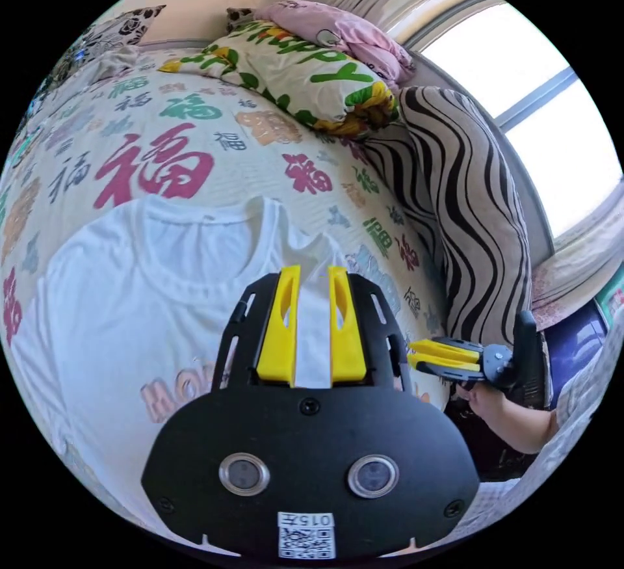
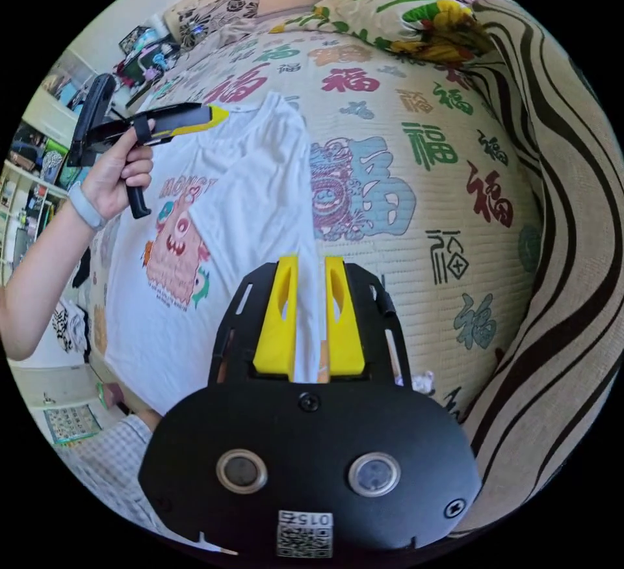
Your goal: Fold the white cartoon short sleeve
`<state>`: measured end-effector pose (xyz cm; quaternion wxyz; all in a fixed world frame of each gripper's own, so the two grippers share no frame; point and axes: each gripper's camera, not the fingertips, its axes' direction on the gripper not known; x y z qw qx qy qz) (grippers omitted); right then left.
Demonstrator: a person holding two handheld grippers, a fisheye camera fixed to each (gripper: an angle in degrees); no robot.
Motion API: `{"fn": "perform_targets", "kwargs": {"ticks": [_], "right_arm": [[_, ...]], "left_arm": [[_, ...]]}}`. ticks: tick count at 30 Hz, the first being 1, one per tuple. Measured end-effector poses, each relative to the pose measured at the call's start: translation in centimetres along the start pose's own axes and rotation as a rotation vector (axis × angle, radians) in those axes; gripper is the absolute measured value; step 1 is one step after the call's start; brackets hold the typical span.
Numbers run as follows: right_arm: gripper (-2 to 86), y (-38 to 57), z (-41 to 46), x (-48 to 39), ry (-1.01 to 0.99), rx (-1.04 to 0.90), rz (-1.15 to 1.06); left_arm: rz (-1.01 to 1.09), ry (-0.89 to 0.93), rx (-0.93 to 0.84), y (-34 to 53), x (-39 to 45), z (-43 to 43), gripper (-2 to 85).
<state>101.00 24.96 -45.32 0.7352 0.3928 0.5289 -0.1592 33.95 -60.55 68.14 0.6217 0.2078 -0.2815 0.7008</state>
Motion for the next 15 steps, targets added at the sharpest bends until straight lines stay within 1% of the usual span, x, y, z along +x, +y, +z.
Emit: {"fn": "perform_targets", "kwargs": {"ticks": [2,4,5,6,8,10,11,13,15], "right_arm": [[7.2,-1.3,0.8,0.4,0.008,0.002,0.013],[6.6,-2.3,1.9,0.5,-0.021,-0.049,0.010],[5.6,-2.7,2.7,0.5,-0.035,-0.095,0.010],[2.3,-2.9,2.9,0.5,-0.034,-0.099,0.013],[-0.1,-3.0,2.4,0.9,-0.041,-0.061,0.025],[-0.7,-3.0,2.1,1.8,-0.046,-0.047,0.081],[-0.8,-3.0,1.9,2.6,-0.095,-0.031,0.115],[-0.9,-3.1,1.8,3.4,-0.147,-0.030,0.159],[-1.0,-3.6,1.5,3.6,-0.159,-0.022,0.175]], "left_arm": [[-0.010,0.033,-0.065,-2.0,-0.2,2.7,7.2],[-0.026,0.075,-0.144,-3.4,-0.6,5.2,6.1],[-0.028,0.090,-0.181,-4.1,-0.7,6.4,4.2],[-0.023,0.104,-0.189,-4.7,-0.7,7.1,1.5],[-0.028,0.131,-0.170,-5.7,-0.8,7.3,0.5],[-0.023,0.155,-0.160,-6.6,-0.7,7.4,0.1],[-0.015,0.151,-0.182,-7.1,-0.6,7.8,0.0],[0.018,0.110,-0.235,-7.3,-0.4,8.6,0.2],[0.045,0.094,-0.239,-7.0,-0.4,8.2,1.0]]}}
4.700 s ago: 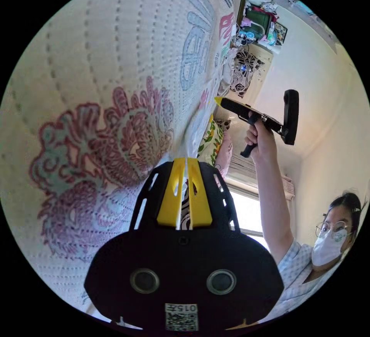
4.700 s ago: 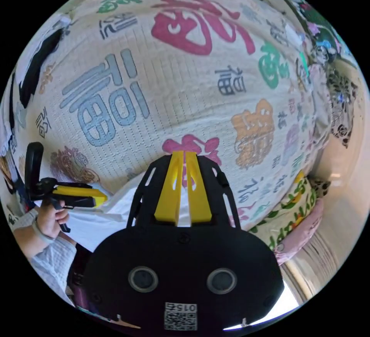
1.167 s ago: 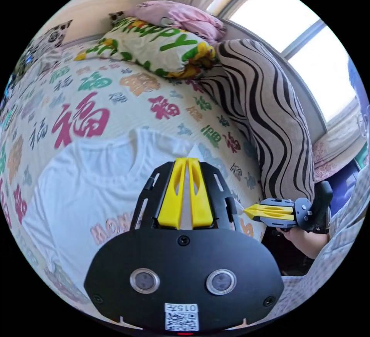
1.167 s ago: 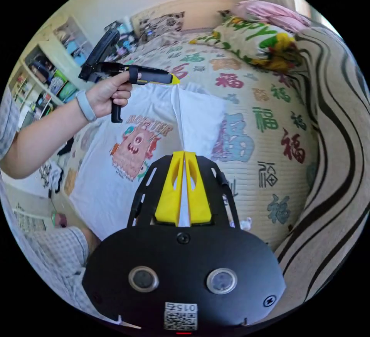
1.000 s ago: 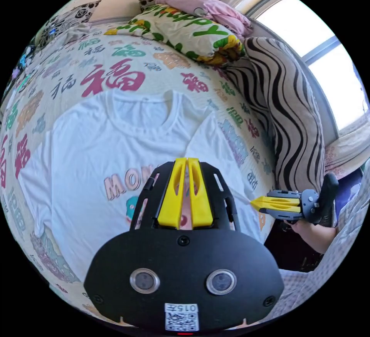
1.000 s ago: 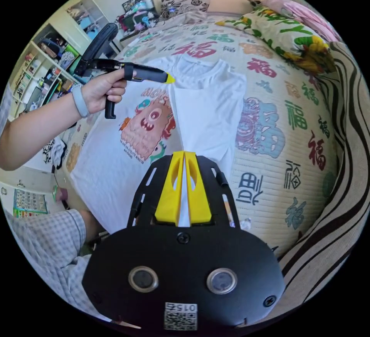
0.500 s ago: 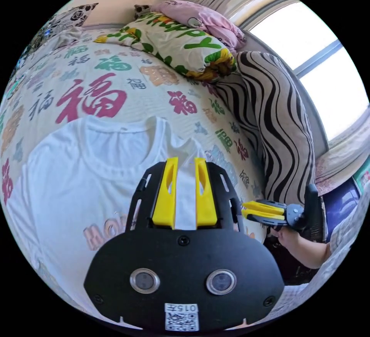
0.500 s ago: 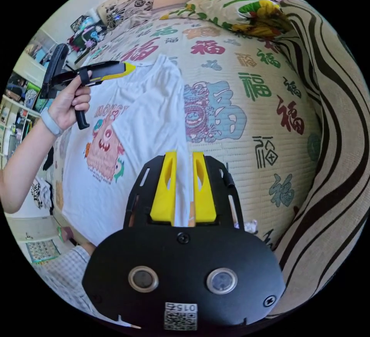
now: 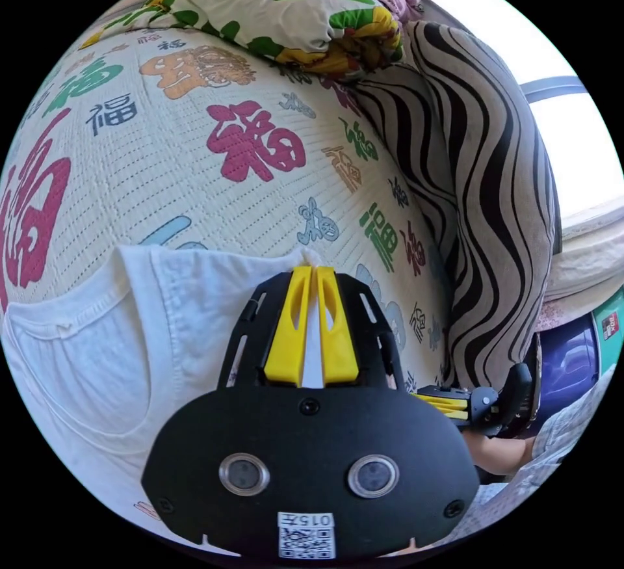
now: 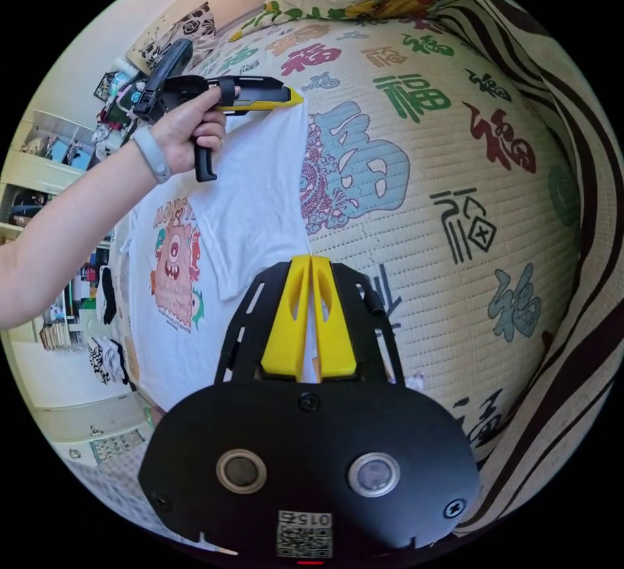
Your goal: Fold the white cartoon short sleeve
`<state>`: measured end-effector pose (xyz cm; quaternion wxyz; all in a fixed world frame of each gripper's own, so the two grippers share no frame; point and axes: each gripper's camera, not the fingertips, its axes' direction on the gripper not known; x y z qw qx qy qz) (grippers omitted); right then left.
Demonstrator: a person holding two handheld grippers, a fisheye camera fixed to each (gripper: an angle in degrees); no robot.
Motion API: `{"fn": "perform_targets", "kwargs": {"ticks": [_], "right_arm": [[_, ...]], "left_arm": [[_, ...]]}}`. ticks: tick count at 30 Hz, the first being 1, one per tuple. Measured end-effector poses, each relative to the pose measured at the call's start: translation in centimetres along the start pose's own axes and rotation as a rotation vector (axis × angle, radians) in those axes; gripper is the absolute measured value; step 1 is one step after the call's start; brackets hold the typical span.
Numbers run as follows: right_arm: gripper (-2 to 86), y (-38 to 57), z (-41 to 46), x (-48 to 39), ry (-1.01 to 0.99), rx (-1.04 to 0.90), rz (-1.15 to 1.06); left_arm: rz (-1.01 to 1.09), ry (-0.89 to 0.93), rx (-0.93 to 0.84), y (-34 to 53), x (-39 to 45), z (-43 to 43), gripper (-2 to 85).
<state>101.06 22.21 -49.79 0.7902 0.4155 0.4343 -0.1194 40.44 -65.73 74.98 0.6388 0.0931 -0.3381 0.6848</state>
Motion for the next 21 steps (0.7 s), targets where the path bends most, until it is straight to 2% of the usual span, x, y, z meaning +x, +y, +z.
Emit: {"fn": "perform_targets", "kwargs": {"ticks": [5,8,11,16,20,21], "right_arm": [[-0.7,-0.7,-0.6,0.2,0.036,-0.018,0.055],[0.0,-0.8,-2.4,0.0,0.027,0.029,0.056],[0.9,-1.7,-3.4,-2.5,-0.008,0.050,-0.052],[1.2,-3.6,-1.9,-8.7,-0.118,0.017,-0.227],[0.2,-3.9,1.4,-12.8,-0.023,-0.104,-0.287],[0.0,-3.7,1.4,-13.5,-0.021,-0.079,-0.296]], "left_arm": [[-0.003,-0.039,0.086,2.8,-0.2,-5.6,4.5],[0.002,-0.182,0.153,6.9,0.9,-11.0,5.0],[-0.021,-0.278,0.186,11.5,1.7,-14.7,4.9],[-0.065,-0.229,0.059,16.4,1.5,-13.6,4.2],[-0.102,-0.307,0.016,18.8,1.1,-13.5,2.1],[-0.101,-0.315,0.031,19.5,1.1,-14.1,1.4]]}}
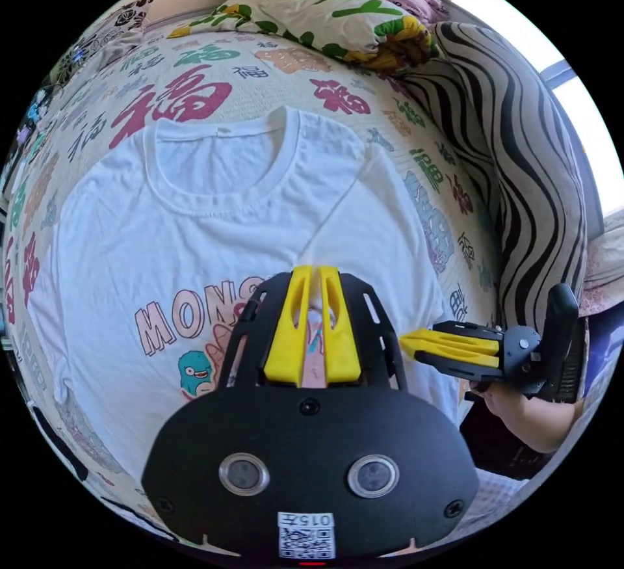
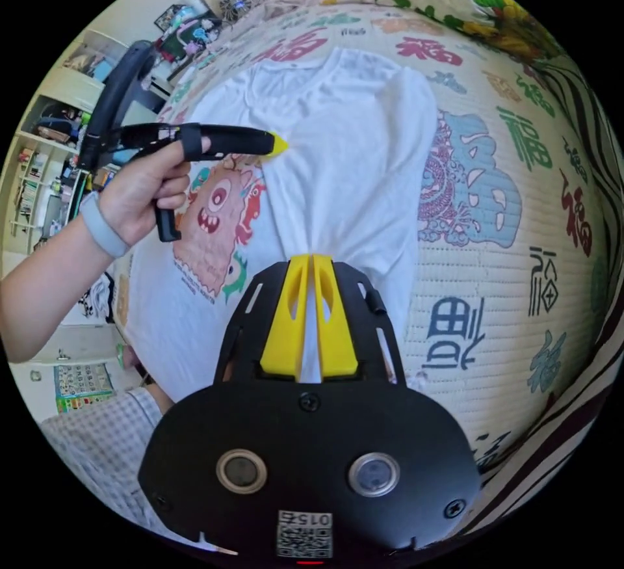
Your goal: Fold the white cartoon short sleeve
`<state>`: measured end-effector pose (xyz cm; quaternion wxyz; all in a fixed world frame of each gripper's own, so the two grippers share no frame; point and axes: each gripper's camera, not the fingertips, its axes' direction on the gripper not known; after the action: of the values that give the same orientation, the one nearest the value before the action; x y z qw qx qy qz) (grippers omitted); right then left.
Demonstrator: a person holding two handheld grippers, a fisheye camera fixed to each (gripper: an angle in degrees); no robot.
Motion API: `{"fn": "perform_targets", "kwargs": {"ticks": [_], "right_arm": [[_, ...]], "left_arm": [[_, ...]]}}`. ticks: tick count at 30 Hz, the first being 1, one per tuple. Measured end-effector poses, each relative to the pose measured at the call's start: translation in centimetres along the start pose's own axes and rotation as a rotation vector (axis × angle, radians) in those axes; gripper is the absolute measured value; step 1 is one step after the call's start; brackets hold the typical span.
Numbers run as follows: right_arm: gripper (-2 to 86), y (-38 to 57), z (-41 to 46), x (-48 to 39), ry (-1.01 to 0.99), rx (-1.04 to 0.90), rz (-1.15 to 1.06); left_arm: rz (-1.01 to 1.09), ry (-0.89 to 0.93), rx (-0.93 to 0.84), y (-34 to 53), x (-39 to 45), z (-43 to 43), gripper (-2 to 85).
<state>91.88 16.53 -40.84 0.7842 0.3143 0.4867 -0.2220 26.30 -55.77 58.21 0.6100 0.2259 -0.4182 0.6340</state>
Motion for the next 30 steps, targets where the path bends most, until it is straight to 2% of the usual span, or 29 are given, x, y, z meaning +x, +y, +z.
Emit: {"fn": "perform_targets", "kwargs": {"ticks": [7,11,16,19,22,25,28,30], "right_arm": [[-0.5,-1.0,-1.5,-3.2,-0.007,-0.045,0.012],[-0.5,-3.2,-3.7,-6.5,-0.005,0.101,-0.006],[-0.8,-6.2,0.0,-11.8,0.054,-0.063,-0.007],[-0.7,-6.2,-0.2,-14.9,0.084,-0.049,-0.005],[-0.8,-6.7,-0.5,-17.9,0.157,-0.157,0.039],[-0.7,-8.0,-2.0,-22.1,0.169,-0.158,0.011],[-0.5,-11.5,-3.1,-28.0,0.175,-0.141,-0.048],[-0.3,-16.0,-3.4,-33.8,0.141,-0.103,-0.104]], "left_arm": [[-0.013,-0.054,0.021,2.7,-1.6,-4.9,-0.6],[-0.002,0.065,0.111,5.2,-2.1,-8.9,-0.7],[-0.049,0.130,0.097,7.1,-3.9,-10.0,-0.7],[-0.072,0.110,0.036,8.2,-5.6,-10.4,-0.6],[-0.139,0.137,0.045,10.0,-7.7,-13.6,-0.5],[-0.208,0.218,0.178,14.4,-10.4,-19.7,0.1],[-0.374,0.226,0.272,21.2,-15.3,-26.1,1.6],[-0.567,0.188,0.342,27.5,-20.3,-30.8,3.8]]}}
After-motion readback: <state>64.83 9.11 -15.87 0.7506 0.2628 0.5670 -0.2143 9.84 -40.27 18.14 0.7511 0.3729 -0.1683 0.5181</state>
